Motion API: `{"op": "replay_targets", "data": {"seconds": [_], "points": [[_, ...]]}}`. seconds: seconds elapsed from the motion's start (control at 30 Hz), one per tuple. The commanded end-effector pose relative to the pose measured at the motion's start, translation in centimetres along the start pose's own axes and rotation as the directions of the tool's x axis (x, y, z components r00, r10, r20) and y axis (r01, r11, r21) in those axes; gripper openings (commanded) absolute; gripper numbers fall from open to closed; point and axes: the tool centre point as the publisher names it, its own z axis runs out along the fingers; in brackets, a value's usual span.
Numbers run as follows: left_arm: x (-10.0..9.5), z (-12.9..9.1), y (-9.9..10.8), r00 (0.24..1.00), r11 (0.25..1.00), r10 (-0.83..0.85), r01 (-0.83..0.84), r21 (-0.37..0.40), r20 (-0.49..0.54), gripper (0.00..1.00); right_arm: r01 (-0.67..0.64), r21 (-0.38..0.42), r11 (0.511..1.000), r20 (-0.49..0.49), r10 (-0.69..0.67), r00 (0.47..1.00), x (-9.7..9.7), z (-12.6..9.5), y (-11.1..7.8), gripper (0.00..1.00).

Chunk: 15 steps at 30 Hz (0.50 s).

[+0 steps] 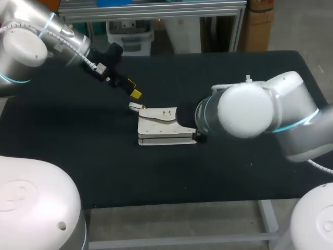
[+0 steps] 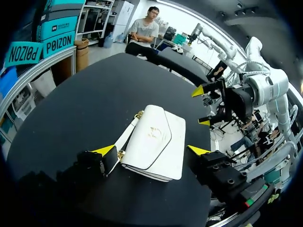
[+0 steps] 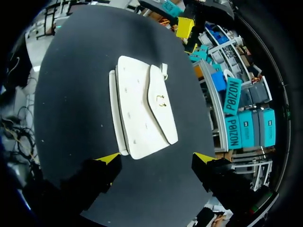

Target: Pick up the bag, open it, inspect its contents, close it, and place it on the opposite side

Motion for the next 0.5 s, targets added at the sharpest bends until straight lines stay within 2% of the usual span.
{"op": "replay_targets", "data": {"seconds": [0.03, 0.37, 0.4, 0.47, 0.5], "points": [[-0.4, -0.1, -0.7, 1.000, 1.000, -0.001, 0.000, -0.031, -0.022, 1.00, 0.000, -0.039, 0.999, -0.129, -0.005, 0.992, -1.0, -0.7, -1.1, 1.00], [-0.4, -0.1, -0.7, 1.000, 1.000, -0.001, 0.000, -0.031, -0.022, 1.00, 0.000, -0.039, 0.999, -0.129, -0.005, 0.992, -1.0, -0.7, -1.1, 1.00], [-0.4, 0.1, -0.8, 1.000, 1.000, -0.022, 0.022, 0.009, -0.015, 1.00, 0.000, -0.039, 0.999, -0.129, -0.005, 0.992, -1.0, -0.7, -1.1, 1.00], [0.5, -0.1, -0.9, 0.996, 0.988, -0.078, 0.083, 0.133, -0.042, 1.00, -0.059, 0.035, 0.998, -0.110, 0.063, 0.992, -1.5, -0.4, -0.7, 1.00], [1.0, -0.3, -0.9, 0.994, 0.979, -0.105, 0.107, 0.176, -0.019, 1.00, -0.102, 0.048, 0.994, -0.137, 0.107, 0.985, -1.7, -0.5, -0.6, 1.00]]}}
